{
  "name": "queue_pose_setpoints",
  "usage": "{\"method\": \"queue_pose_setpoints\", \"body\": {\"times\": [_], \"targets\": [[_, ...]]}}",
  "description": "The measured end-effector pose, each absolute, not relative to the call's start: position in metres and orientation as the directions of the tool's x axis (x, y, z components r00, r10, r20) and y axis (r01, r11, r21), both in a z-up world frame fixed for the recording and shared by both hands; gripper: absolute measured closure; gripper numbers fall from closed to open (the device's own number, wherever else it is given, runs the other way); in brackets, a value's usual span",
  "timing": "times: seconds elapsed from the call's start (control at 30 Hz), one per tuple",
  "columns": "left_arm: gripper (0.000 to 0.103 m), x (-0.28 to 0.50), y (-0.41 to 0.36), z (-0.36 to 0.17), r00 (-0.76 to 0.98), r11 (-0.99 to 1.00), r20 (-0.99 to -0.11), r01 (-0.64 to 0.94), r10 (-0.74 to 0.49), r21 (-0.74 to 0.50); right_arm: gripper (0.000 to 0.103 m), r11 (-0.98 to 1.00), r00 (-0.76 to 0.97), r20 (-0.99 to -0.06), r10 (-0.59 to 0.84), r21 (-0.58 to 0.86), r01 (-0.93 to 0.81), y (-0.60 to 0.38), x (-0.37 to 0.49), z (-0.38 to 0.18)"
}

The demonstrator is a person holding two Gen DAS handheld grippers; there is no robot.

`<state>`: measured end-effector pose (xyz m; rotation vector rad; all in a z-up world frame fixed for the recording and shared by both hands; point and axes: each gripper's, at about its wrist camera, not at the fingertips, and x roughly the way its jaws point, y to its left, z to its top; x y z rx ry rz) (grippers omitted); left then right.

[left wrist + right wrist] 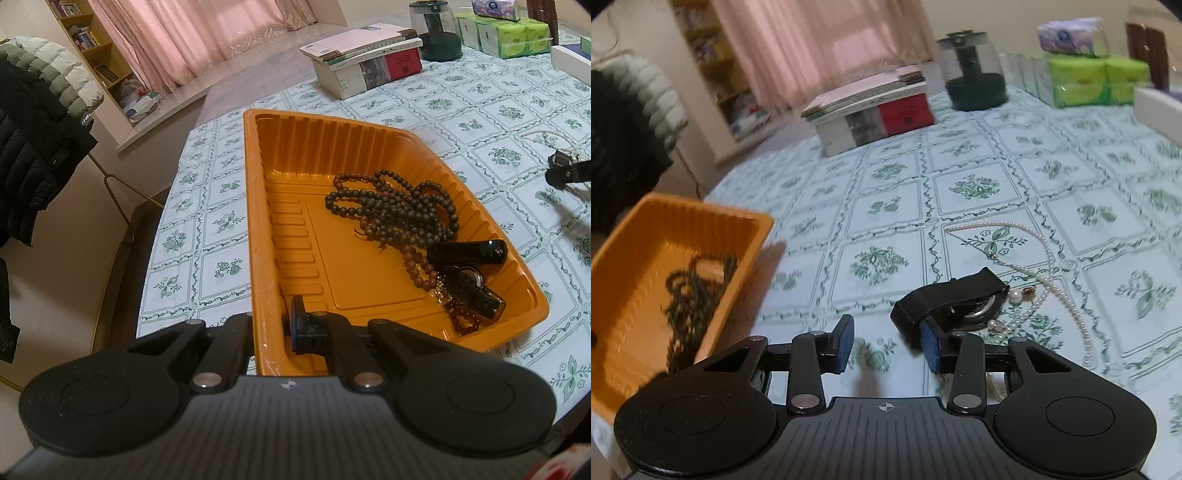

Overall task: Organize jewelry
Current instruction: 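Grasp the black watch strap on the sheet with the right gripper, then carry the black watch into the orange tray and open the right gripper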

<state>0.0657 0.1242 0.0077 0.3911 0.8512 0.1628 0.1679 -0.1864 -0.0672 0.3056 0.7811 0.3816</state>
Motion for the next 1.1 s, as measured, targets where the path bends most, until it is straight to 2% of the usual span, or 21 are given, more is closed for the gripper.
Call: {"method": "queue_pose_setpoints", "body": {"times": [0.1, 0.13, 0.17, 0.27, 0.6, 0.93, 1.1], "targets": [[0.099, 0.066, 0.124, 0.008, 0.652, 0.917, -0.699, 0.014, 0.294, 0.399, 0.063, 0.889, 0.660, -0.618, 0.428, 0.420, -0.184, -0.188, 0.173, -0.070], [0.099, 0.066, 0.124, 0.008, 0.652, 0.916, -0.699, 0.014, 0.295, 0.400, 0.070, 0.886, 0.662, -0.614, 0.429, 0.429, -0.177, -0.190, 0.175, -0.070], [0.099, 0.066, 0.124, 0.008, 0.651, 0.916, -0.699, 0.015, 0.295, 0.400, 0.085, 0.887, 0.661, -0.617, 0.427, 0.426, -0.176, -0.190, 0.175, -0.070], [0.099, 0.066, 0.125, 0.007, 0.651, 0.916, -0.699, 0.015, 0.295, 0.401, 0.092, 0.901, 0.666, -0.622, 0.411, 0.388, -0.193, -0.188, 0.172, -0.066], [0.099, 0.066, 0.125, 0.007, 0.652, 0.915, -0.697, 0.015, 0.296, 0.403, 0.096, 0.903, 0.709, -0.564, 0.423, 0.200, -0.380, -0.173, 0.134, -0.046], [0.099, 0.064, 0.126, 0.007, 0.653, 0.915, -0.697, 0.015, 0.296, 0.402, 0.096, 0.870, 0.715, -0.511, 0.477, 0.162, -0.465, -0.153, 0.123, -0.017], [0.099, 0.064, 0.126, 0.007, 0.653, 0.915, -0.697, 0.015, 0.297, 0.403, 0.096, 0.805, 0.661, -0.483, 0.574, 0.189, -0.562, -0.130, 0.122, 0.003]]}}
